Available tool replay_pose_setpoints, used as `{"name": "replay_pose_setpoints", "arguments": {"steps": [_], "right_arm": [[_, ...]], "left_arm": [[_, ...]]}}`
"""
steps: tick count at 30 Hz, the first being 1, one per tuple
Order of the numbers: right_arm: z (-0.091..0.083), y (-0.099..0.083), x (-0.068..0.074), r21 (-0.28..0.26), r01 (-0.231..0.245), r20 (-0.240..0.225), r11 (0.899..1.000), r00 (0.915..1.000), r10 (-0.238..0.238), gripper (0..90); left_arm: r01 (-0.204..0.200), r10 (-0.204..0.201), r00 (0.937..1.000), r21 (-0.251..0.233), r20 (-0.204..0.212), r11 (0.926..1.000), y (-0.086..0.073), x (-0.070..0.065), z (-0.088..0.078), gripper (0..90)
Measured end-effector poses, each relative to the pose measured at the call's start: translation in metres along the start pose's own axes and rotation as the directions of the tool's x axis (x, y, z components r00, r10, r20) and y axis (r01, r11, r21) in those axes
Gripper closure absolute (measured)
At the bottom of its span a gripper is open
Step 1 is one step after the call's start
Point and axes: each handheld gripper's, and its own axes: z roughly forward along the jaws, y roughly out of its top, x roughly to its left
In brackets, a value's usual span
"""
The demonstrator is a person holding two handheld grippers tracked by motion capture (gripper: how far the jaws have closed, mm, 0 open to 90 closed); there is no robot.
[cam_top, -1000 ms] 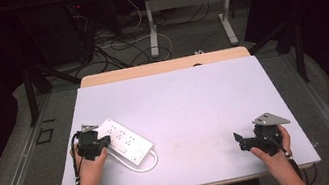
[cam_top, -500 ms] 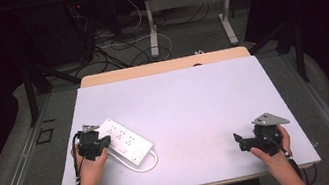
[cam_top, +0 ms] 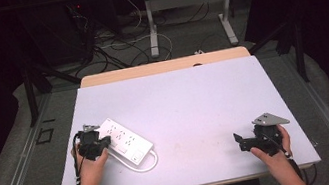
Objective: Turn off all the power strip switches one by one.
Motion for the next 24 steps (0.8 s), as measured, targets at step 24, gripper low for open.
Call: {"name": "replay_pose_setpoints", "arguments": {"steps": [24], "right_arm": [[-0.001, 0.000, -0.001, 0.004, -0.005, -0.004, 1.000, 1.0000, 0.005, 5.2]], "left_arm": [[0.049, -0.049, 0.9982, 0.000, -0.036, 0.9988, 0.019, 0.021, -0.006, 89.8]]}}
